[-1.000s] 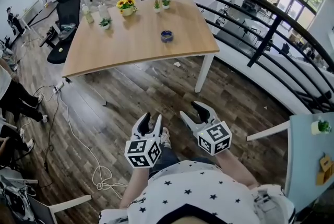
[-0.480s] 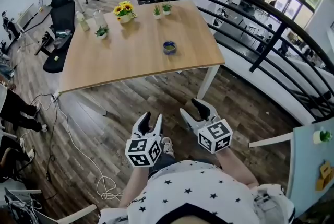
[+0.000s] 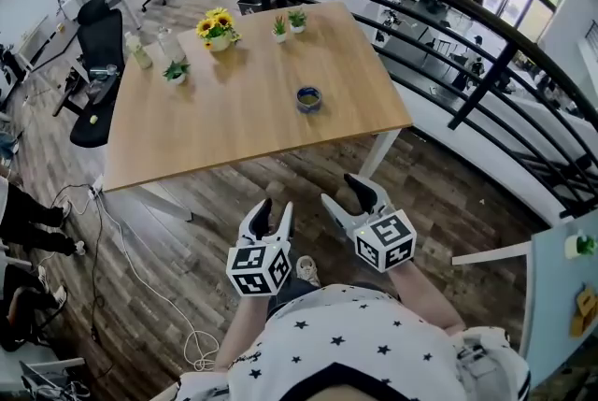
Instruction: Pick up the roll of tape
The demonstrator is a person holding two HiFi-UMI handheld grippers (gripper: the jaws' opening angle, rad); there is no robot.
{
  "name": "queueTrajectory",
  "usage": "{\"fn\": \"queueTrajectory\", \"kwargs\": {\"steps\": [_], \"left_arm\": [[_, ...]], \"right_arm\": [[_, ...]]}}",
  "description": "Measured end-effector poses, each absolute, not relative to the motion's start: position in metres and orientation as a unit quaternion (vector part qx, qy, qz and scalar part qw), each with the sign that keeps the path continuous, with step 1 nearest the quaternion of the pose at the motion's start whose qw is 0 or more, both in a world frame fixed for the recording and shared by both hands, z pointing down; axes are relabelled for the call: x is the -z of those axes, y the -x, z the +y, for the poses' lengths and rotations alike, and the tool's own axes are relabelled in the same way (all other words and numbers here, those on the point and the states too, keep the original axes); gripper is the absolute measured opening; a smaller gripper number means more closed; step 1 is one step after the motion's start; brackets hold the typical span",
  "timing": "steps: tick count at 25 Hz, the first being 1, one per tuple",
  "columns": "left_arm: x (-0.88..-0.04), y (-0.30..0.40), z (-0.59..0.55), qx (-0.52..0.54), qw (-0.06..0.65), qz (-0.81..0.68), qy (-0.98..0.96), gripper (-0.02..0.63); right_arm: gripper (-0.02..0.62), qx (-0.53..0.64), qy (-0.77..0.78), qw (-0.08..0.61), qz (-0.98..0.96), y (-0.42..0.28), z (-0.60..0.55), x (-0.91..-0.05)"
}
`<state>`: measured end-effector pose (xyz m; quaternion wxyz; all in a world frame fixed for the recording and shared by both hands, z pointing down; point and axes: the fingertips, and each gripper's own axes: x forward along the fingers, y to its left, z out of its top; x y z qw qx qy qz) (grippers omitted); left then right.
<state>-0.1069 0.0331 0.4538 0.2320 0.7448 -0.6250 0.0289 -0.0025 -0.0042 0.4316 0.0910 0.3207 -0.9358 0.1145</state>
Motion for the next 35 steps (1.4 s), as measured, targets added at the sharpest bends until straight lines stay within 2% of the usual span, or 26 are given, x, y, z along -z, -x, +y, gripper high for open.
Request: {"fn": "queueTrajectory", "kwargs": {"steps": [18, 35], "left_arm": [[-0.462, 0.162, -0.042, -0.028, 0.233, -0.601, -0.764, 0.161], [-0.476, 0.153, -0.126, -0.03, 0.249, -0.575, -0.779, 0.161]], "right_arm": [[0.23, -0.12, -0.353, 0.085, -0.924, 0.056, -0.068, -0.439], [0.23, -0.131, -0.368, 0.098, -0.915, 0.052, -0.122, -0.458]]}}
